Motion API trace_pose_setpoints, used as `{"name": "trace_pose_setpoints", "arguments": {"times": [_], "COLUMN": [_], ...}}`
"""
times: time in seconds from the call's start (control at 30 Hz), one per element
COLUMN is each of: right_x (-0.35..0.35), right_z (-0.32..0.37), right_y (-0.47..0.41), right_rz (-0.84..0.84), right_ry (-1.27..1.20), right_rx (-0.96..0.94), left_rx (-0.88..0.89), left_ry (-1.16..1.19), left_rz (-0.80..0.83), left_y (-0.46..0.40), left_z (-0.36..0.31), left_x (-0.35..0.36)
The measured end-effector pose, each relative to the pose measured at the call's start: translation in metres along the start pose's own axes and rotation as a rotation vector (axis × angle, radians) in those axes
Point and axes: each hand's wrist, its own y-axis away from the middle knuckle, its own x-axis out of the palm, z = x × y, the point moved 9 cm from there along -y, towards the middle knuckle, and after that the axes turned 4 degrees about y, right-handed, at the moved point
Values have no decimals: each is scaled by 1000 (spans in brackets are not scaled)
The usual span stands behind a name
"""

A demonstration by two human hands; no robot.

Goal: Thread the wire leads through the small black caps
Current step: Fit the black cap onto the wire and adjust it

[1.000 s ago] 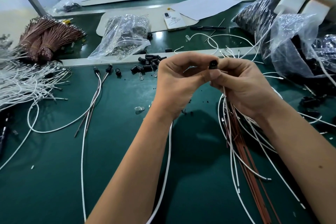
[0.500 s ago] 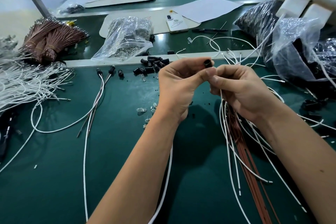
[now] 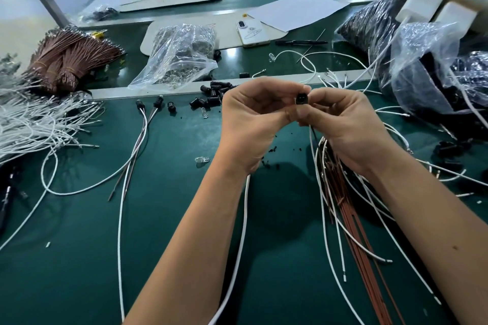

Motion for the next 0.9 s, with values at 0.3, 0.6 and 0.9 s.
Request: {"name": "trace_pose_setpoints", "arguments": {"times": [0.3, 0.6, 0.9], "right_x": [0, 4, 31], "right_z": [9, 6, 1], "right_y": [2, 3, 1], "right_rz": [-23, -72, -14], "right_ry": [132, 266, 673], "right_rx": [-72, -50, -71], "left_rx": [-4, -67, -166], "left_ry": [-3, 80, 565], "left_rz": [-32, -173, -405], "left_y": [0, 0, 3], "left_z": [-1, 1, -16], "left_x": [-3, -19, -109]}}
